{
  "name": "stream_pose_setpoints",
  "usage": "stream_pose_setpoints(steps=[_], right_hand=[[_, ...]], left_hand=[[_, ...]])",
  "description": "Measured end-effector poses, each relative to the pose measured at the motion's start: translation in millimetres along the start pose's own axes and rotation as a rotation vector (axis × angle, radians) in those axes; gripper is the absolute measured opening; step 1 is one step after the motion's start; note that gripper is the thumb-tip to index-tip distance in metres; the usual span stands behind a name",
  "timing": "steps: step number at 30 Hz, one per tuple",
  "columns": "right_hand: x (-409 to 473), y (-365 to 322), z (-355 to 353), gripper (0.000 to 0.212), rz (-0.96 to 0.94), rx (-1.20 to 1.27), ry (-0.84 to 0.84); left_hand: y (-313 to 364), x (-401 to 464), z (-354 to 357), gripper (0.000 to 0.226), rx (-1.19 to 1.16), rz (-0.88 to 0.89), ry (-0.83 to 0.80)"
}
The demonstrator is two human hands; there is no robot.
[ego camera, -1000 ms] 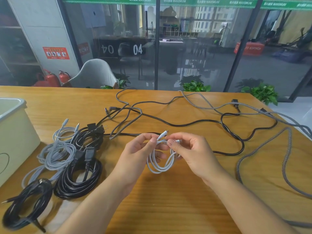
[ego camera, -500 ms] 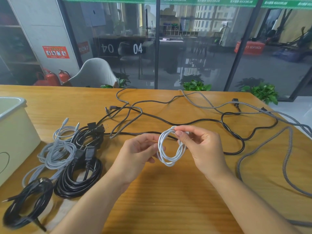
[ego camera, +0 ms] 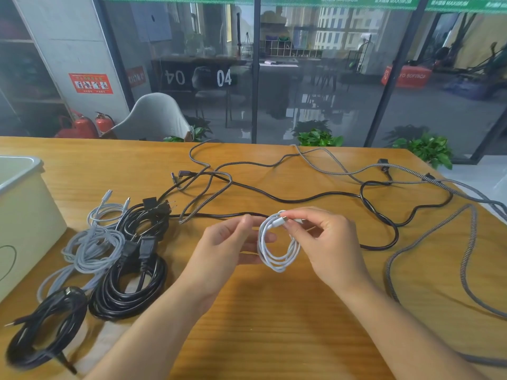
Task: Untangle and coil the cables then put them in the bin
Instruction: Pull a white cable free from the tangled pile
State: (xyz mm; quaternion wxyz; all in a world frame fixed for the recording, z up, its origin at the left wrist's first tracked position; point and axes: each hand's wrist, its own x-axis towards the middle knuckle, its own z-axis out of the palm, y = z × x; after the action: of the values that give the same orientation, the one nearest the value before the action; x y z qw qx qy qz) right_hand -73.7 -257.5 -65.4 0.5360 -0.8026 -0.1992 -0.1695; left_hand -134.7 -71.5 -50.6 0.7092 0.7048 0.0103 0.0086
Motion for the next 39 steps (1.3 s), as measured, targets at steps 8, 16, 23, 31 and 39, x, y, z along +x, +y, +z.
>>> stream_pose_setpoints(steps=[8, 16, 23, 31, 39], right_hand=[[0.3, 0.2, -0.1, 0.018, 0.088, 0.054, -0.124], [-1.7, -6.5, -1.6, 0.042, 0.111, 0.256, -0.283], [0.6, -6.4, -1.4, 0.04, 0.218, 0.446, -0.242], [1.3, -4.5, 1.3, 0.031, 0.337, 0.416, -0.273], [1.3, -5.6, 1.4, 0.028, 0.292, 0.467, -0.202]], left_hand=[[-2.0, -0.3, -2.6, 0.029, -0.048, 0.025, -0.022], [-3.7, 1.2, -1.3, 0.029, -0.09, 0.08, 0.052], [-4.4, 2.0, -1.7, 0.028, -0.136, 0.094, 0.074], [-4.9, 2.2, -1.3, 0.027, -0.109, 0.092, 0.084], [-4.7, 1.8, -0.2, 0.026, -0.099, 0.084, 0.098]])
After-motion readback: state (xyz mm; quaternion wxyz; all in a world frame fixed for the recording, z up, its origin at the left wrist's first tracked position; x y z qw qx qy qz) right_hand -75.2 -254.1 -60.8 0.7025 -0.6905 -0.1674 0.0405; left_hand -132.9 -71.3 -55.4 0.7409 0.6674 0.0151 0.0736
